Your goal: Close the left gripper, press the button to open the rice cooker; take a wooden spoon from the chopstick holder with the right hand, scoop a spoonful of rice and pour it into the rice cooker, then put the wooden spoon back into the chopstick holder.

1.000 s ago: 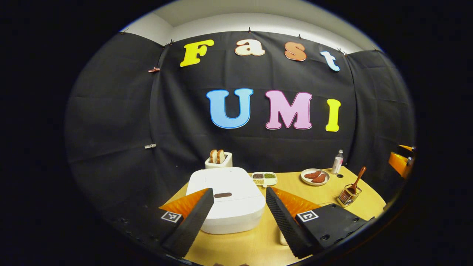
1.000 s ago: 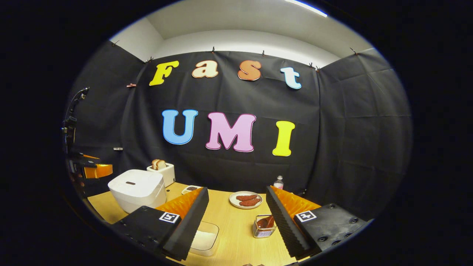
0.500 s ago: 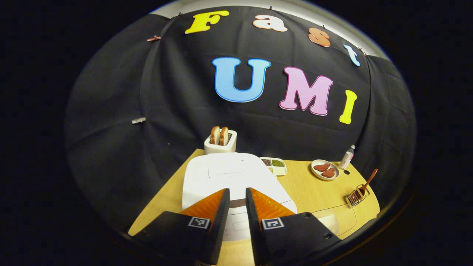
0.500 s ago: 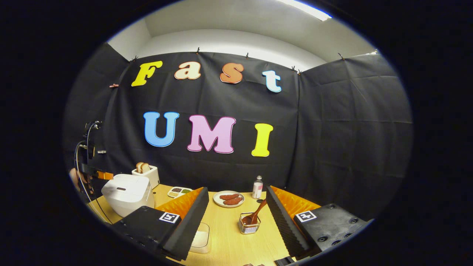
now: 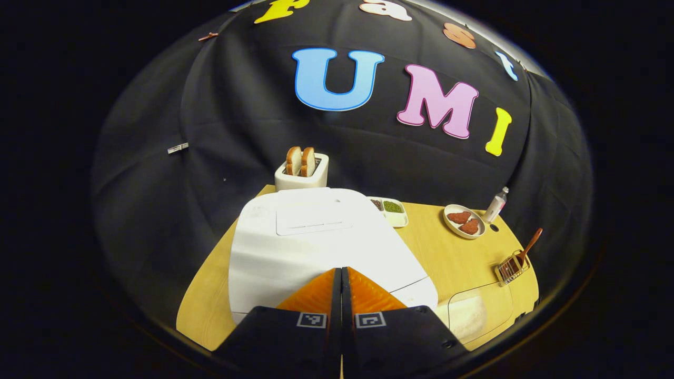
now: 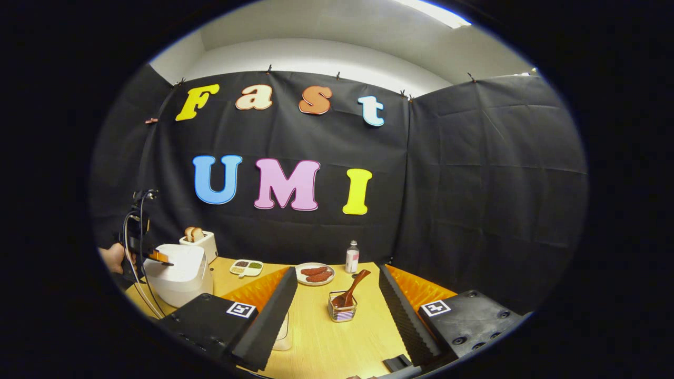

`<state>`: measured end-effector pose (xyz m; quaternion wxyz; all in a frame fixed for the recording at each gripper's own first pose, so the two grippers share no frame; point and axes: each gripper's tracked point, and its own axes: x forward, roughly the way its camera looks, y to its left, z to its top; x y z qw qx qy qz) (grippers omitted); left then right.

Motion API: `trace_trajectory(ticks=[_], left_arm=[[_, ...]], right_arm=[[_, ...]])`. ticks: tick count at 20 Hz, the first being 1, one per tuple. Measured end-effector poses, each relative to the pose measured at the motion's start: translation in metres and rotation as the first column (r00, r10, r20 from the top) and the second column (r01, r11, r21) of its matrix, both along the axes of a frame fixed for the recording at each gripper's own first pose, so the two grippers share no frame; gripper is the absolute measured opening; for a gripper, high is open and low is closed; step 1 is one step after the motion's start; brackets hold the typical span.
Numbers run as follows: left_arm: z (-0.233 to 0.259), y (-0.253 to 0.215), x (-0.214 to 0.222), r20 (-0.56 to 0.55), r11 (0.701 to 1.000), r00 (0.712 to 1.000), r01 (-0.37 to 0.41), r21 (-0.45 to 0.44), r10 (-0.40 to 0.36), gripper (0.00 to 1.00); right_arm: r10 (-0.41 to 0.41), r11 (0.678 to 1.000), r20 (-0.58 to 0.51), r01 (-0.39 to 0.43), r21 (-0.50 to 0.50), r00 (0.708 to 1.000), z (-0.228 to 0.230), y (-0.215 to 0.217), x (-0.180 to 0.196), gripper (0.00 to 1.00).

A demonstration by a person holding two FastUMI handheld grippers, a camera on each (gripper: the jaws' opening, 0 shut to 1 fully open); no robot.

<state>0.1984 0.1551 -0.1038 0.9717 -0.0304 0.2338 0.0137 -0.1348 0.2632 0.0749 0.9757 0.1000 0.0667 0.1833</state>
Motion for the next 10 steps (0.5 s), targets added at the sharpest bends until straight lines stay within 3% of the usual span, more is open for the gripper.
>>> trace_trajectory(ticks=[10], left_arm=[[-0.013, -0.002, 0.003, -0.048, 0.995, 0.994, -0.094, 0.027, 0.096, 0.07]], right_arm=[[0.152, 0.988, -0.027, -0.151, 0.039, 0.988, -0.040, 0.018, 0.048, 0.98]])
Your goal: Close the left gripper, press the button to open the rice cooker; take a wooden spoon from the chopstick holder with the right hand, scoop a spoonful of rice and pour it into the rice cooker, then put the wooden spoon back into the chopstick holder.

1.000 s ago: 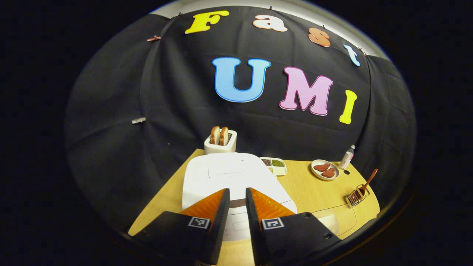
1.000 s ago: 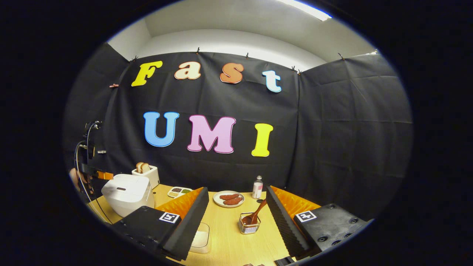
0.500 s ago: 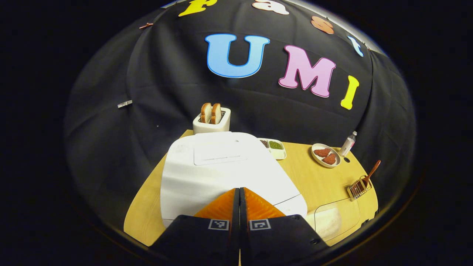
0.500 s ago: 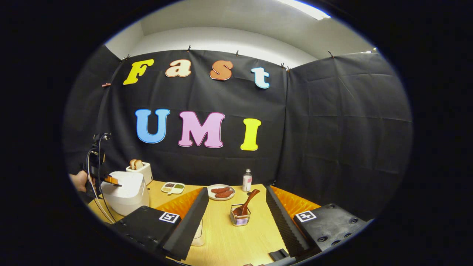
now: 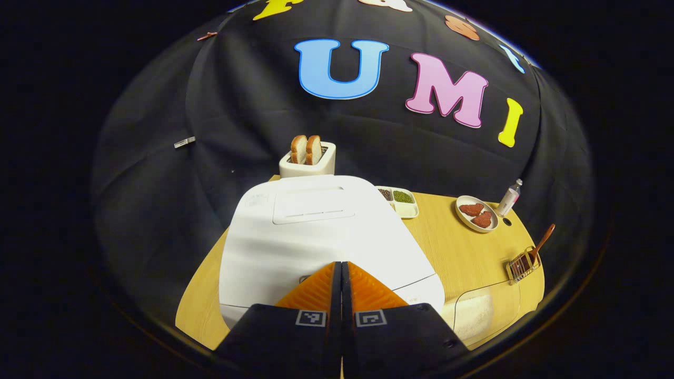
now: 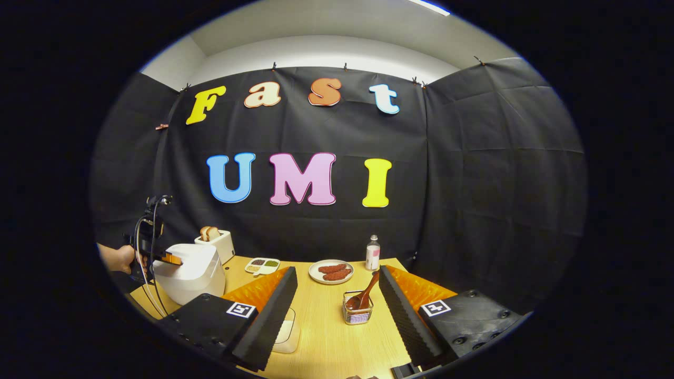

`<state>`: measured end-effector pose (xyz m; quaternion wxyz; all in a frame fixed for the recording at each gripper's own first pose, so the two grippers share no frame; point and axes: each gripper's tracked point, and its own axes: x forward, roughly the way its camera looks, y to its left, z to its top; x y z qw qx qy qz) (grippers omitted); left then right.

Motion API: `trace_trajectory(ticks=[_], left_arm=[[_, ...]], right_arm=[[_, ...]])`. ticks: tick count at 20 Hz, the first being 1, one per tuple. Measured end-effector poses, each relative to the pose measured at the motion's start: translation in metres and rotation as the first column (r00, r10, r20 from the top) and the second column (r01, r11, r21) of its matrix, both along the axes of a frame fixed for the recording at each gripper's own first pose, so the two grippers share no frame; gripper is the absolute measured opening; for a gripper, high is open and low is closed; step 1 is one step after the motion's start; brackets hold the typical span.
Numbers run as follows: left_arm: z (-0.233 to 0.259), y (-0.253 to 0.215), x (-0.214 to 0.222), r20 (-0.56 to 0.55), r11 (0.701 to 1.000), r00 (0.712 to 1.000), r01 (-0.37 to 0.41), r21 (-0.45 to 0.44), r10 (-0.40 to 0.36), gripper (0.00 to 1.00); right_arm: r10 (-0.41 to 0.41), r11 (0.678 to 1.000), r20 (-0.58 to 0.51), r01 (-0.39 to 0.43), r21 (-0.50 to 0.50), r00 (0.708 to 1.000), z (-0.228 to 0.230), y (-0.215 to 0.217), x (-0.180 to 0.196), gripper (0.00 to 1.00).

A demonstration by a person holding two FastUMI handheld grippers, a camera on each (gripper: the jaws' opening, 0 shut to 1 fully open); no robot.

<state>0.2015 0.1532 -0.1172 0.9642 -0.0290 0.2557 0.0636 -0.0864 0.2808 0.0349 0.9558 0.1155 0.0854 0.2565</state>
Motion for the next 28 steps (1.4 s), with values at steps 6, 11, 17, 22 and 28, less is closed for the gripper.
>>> trace_trajectory(ticks=[6, 11, 17, 22, 28], left_arm=[[0.090, -0.012, -0.020, 0.260, 0.988, 0.963, -0.102, 0.116, 0.069, 0.07], [0.149, -0.057, -0.069, 0.436, 0.987, 0.897, -0.124, 0.102, 0.068, 0.07], [0.156, -0.121, -0.141, 0.508, 0.994, 0.861, -0.080, 0.073, 0.032, 0.13], [0.140, -0.168, -0.167, 0.490, 0.998, 0.871, -0.043, 0.047, 0.015, 0.61], [0.121, -0.180, -0.173, 0.449, 0.989, 0.886, -0.144, 0.034, 0.114, 0.95]], right_arm=[[0.020, 0.999, -0.014, -0.020, 0.025, 1.000, -0.009, -0.007, 0.042, 0.98], [0.036, 0.999, -0.015, -0.035, 0.036, 0.999, -0.012, -0.005, 0.069, 0.98], [0.071, 0.997, -0.023, -0.071, 0.006, 0.997, -0.031, 0.003, 0.098, 0.98], [0.123, 0.992, -0.069, -0.125, -0.017, 0.990, -0.061, 0.018, 0.128, 0.98], [0.192, 0.979, -0.160, -0.200, -0.036, 0.968, -0.116, 0.042, 0.168, 0.98]])
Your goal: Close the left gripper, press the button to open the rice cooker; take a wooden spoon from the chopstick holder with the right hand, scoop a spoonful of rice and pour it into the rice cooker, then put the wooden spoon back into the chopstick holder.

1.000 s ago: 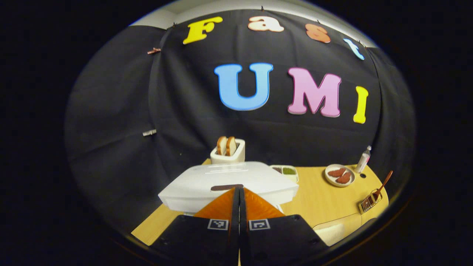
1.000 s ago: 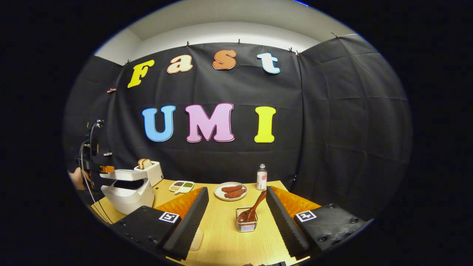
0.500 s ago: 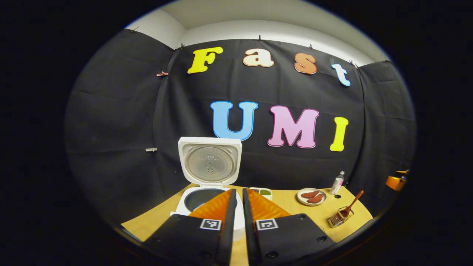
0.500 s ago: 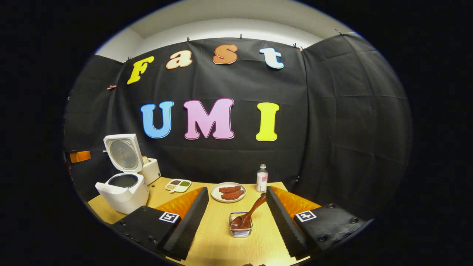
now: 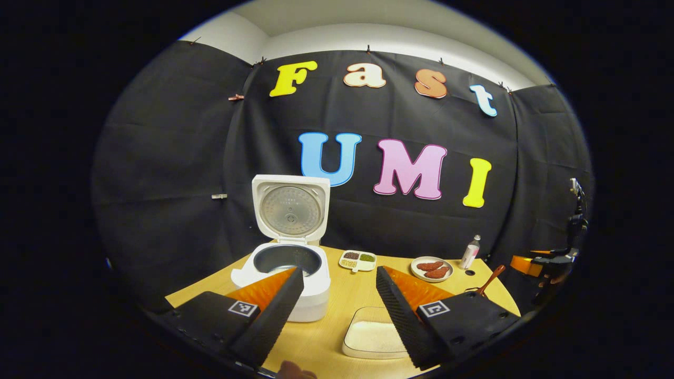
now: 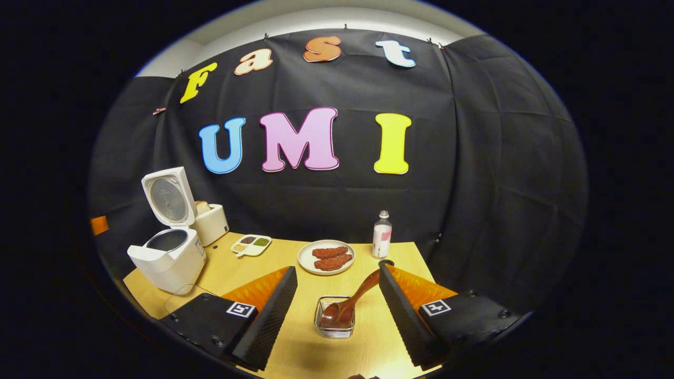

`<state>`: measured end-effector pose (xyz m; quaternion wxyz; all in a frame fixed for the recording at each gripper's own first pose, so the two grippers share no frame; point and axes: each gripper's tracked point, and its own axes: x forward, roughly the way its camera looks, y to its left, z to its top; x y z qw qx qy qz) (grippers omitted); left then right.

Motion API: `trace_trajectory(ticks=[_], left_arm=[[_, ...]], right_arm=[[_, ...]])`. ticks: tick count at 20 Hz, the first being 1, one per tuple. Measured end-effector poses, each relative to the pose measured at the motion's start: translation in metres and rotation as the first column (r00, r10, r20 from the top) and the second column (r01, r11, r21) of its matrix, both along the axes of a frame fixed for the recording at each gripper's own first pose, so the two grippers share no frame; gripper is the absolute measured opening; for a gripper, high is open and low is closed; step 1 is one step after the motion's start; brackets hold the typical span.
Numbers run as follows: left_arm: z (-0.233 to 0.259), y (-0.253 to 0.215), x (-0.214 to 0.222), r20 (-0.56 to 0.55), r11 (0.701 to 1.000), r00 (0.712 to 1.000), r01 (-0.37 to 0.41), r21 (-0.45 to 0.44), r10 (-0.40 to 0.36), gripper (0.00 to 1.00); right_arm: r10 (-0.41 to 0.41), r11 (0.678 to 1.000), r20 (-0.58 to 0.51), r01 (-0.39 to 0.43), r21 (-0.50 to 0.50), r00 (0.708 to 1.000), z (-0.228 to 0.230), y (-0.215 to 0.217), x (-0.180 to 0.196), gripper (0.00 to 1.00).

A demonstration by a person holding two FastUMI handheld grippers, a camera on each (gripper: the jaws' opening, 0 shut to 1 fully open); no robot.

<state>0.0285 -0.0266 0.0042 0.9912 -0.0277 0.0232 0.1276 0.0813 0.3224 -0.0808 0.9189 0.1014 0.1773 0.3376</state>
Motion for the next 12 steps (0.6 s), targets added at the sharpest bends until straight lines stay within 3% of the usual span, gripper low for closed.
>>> trace_trajectory(ticks=[4, 8, 12], left_arm=[[-0.001, 0.000, -0.008, -0.018, 0.996, 0.996, -0.084, -0.003, 0.084, 0.95], [-0.002, -0.003, -0.022, -0.036, 0.987, 0.987, -0.156, 0.025, 0.157, 0.95], [-0.017, -0.012, -0.037, -0.091, 0.981, 0.977, -0.189, 0.034, 0.192, 0.95]], right_arm=[[0.007, 0.999, -0.100, -0.011, -0.038, 0.995, -0.051, 0.009, 0.031, 0.98], [0.038, 0.997, -0.245, -0.052, -0.051, 0.969, -0.103, 0.023, 0.044, 0.99], [0.083, 0.994, -0.321, -0.100, -0.038, 0.944, -0.136, 0.049, 0.054, 0.99]])
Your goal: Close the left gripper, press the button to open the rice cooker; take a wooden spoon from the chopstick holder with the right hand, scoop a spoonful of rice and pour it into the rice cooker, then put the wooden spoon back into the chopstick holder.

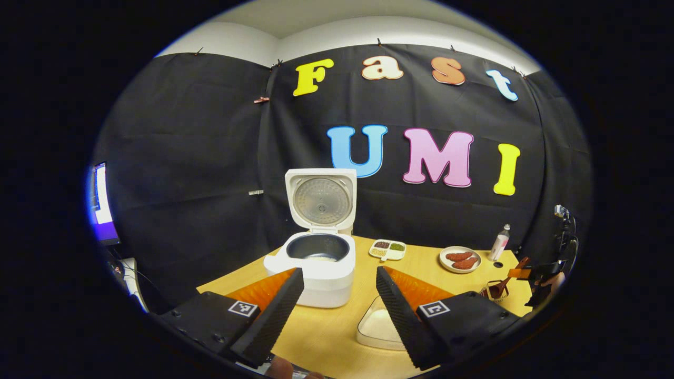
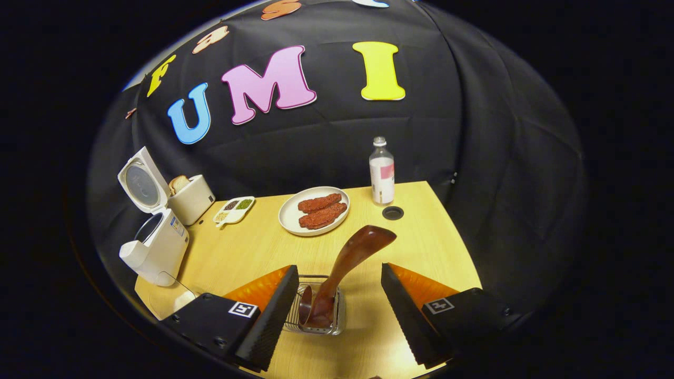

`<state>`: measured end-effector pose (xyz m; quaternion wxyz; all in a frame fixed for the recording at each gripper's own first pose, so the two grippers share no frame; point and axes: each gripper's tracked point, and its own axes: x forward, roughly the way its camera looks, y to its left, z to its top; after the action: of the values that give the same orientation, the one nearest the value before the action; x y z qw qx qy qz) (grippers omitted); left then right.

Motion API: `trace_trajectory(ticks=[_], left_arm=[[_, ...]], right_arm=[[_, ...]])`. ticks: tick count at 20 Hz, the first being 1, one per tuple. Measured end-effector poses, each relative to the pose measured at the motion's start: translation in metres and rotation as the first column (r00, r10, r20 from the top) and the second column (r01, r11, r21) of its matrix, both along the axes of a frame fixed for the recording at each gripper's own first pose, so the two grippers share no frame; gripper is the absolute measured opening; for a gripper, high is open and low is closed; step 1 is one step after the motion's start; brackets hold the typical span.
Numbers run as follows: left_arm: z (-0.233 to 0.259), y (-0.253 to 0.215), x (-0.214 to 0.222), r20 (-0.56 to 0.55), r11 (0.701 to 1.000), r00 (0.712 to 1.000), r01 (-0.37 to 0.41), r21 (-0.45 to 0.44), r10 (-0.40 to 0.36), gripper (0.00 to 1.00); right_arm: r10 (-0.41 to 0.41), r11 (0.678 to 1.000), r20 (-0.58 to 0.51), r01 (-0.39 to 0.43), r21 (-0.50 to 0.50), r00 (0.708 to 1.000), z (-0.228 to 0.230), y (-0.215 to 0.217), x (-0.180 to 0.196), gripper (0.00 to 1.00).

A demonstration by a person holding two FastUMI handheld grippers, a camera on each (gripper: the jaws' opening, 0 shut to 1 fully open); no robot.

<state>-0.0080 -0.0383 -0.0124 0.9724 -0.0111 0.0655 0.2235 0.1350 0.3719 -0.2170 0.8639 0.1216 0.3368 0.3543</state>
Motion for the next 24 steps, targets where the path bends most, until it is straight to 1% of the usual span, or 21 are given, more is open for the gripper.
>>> trace_trajectory(ticks=[2, 4, 6, 7, 9, 10, 11, 12, 13, 15, 16, 18, 22, 24], left_arm=[[-0.004, -0.008, -0.005, -0.016, 1.000, 1.000, 0.003, -0.012, -0.003, 0.95], [-0.009, -0.013, -0.008, -0.039, 1.000, 0.999, 0.011, 0.001, -0.011, 0.95], [-0.013, -0.019, -0.010, -0.068, 0.999, 0.997, 0.024, 0.038, -0.021, 0.95], [-0.014, -0.020, -0.011, -0.077, 0.998, 0.997, 0.031, 0.062, -0.026, 0.95], [-0.020, -0.027, -0.012, -0.097, 0.994, 0.994, 0.065, 0.087, -0.056, 0.94], [-0.025, -0.031, -0.011, -0.105, 0.992, 0.991, 0.091, 0.087, -0.082, 0.94], [-0.031, -0.036, -0.010, -0.110, 0.990, 0.987, 0.125, 0.070, -0.117, 0.95], [-0.036, -0.042, -0.009, -0.106, 0.987, 0.983, 0.156, 0.040, -0.151, 0.96], [-0.040, -0.043, -0.008, -0.094, 0.984, 0.980, 0.178, 0.005, -0.176, 0.97], [-0.045, -0.039, -0.009, -0.077, 0.979, 0.976, 0.201, -0.044, -0.204, 0.97], [-0.045, -0.032, -0.011, -0.074, 0.978, 0.976, 0.203, -0.047, -0.206, 0.97], [-0.039, -0.017, -0.014, -0.063, 0.977, 0.975, 0.211, -0.032, -0.212, 0.97], [-0.036, 0.015, -0.014, -0.056, 0.968, 0.967, 0.249, 0.014, -0.248, 0.98], [-0.041, 0.024, -0.013, -0.046, 0.961, 0.960, 0.277, -0.027, -0.278, 0.98]], right_arm=[[-0.001, 0.999, -0.028, 0.002, 0.033, 1.000, -0.005, 0.015, 0.006, 0.99], [-0.007, 0.999, -0.034, 0.009, 0.050, 0.999, -0.012, 0.028, 0.014, 0.95], [-0.012, 0.999, -0.049, 0.014, 0.048, 0.999, -0.019, 0.037, 0.018, 0.82], [-0.016, 0.999, -0.057, 0.018, 0.039, 0.998, -0.022, 0.039, 0.018, 0.72], [-0.034, 0.999, -0.057, 0.034, 0.006, 0.998, -0.029, 0.038, 0.021, 0.46], [-0.051, 0.999, -0.055, 0.051, -0.006, 0.997, -0.027, 0.034, 0.022, 0.43], [-0.062, 0.998, -0.068, 0.062, -0.003, 0.996, -0.026, 0.035, 0.022, 0.30], [-0.071, 0.997, -0.099, 0.072, 0.005, 0.993, -0.018, 0.034, 0.014, 0.29], [-0.087, 0.996, -0.125, 0.086, -0.011, 0.988, -0.017, 0.032, 0.010, 0.24], [-0.096, 0.995, -0.131, 0.094, -0.018, 0.987, -0.007, 0.030, 0.005, 0.19], [-0.098, 0.995, -0.108, 0.096, -0.018, 0.989, 0.004, 0.025, 0.000, 0.17], [-0.108, 0.994, -0.069, 0.107, -0.016, 0.992, 0.028, 0.020, -0.004, 0.17], [-0.182, 0.983, -0.015, 0.183, 0.029, 0.983, 0.088, 0.010, -0.009, 0.16], [-0.220, 0.975, 0.008, 0.220, 0.039, 0.975, 0.115, 0.005, -0.016, 0.16]])
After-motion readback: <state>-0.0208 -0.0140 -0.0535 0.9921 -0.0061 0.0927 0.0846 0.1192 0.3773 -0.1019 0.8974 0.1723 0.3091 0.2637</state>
